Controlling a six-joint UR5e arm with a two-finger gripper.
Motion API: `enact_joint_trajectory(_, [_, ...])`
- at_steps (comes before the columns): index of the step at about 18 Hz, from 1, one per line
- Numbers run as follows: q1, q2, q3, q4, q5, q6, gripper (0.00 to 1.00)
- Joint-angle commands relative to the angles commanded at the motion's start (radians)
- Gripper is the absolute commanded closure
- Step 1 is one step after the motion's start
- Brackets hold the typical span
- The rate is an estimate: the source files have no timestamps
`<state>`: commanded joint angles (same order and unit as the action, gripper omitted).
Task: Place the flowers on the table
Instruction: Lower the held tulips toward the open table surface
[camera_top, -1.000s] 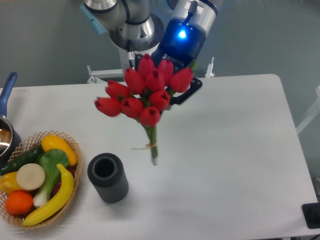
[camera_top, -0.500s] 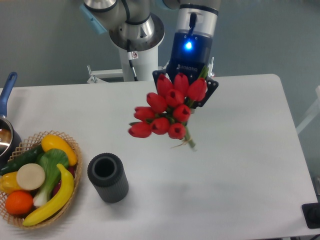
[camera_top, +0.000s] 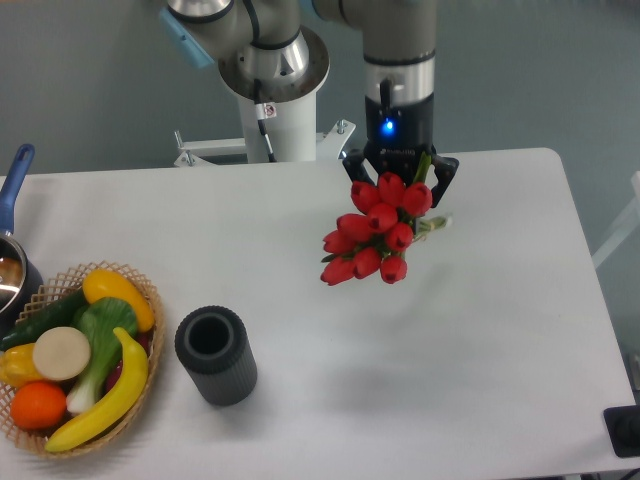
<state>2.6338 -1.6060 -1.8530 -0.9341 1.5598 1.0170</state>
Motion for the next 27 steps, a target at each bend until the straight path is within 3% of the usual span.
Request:
enact_joint_trajectory(8, [-0.023, -0.094, -0.018, -0.005, 0.091, 0.0, 0.59])
enact_joint_trajectory(24, [-0.04, -0.253, -0.006, 0.008, 0.121, -0.005, 0.58])
enact_joint_trajectory(27, [-0.046, -0.267, -0.002, 0.009, 0.12, -0.005, 0.52])
